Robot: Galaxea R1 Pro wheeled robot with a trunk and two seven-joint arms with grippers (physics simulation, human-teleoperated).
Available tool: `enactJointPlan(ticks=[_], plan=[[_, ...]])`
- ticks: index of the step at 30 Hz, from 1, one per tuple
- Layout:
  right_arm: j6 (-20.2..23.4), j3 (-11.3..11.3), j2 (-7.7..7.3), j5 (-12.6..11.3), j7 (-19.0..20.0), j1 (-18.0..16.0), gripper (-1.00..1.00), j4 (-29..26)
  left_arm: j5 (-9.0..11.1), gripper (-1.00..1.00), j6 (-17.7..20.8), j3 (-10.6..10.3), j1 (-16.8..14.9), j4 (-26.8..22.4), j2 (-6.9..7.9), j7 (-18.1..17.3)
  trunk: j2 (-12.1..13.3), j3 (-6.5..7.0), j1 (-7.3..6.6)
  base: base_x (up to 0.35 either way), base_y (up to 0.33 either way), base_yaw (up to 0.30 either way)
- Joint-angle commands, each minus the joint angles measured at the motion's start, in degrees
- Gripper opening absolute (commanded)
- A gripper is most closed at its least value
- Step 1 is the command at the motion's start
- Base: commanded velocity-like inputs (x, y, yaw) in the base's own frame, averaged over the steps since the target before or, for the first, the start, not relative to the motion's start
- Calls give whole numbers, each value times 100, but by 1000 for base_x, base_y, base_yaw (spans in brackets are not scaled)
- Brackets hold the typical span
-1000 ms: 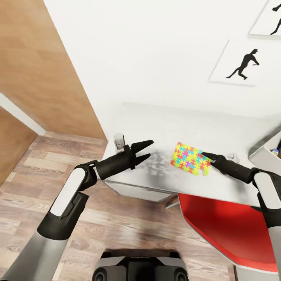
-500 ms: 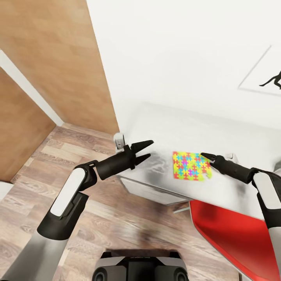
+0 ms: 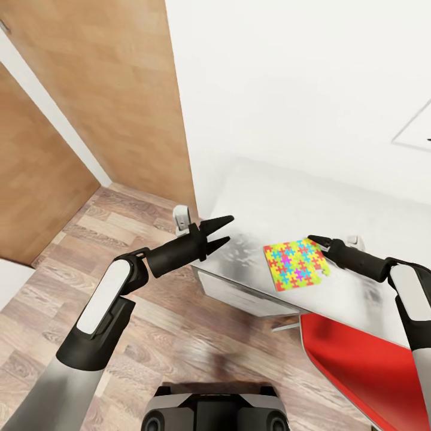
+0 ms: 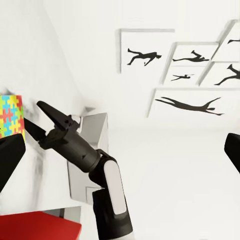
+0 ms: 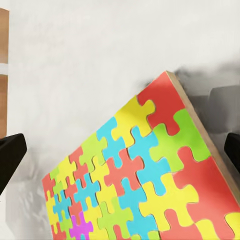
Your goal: Put all the toys in the child's room - the three board games (two on the bed and one on the table), the two jigsaw puzzles on the table, and the tennis ball on the table - inside the toy box on the table in the child's room.
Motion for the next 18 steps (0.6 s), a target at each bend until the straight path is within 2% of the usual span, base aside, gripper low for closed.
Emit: enactJointPlan(ticks=[1,11,18], plan=[[9,199,2,161,36,1,100,10,60,100,5,-5,-5,-4,2,51,-7,-8,5,0,0,38],[27,207,3,161,38,1,100,10,58,100,-34,18,75,-6,3,26,-7,-8,5,-3,0,13],[31,224,3,161,38,1,100,10,59,100,-39,21,82,-7,7,21,-7,-8,5,-101,0,3]])
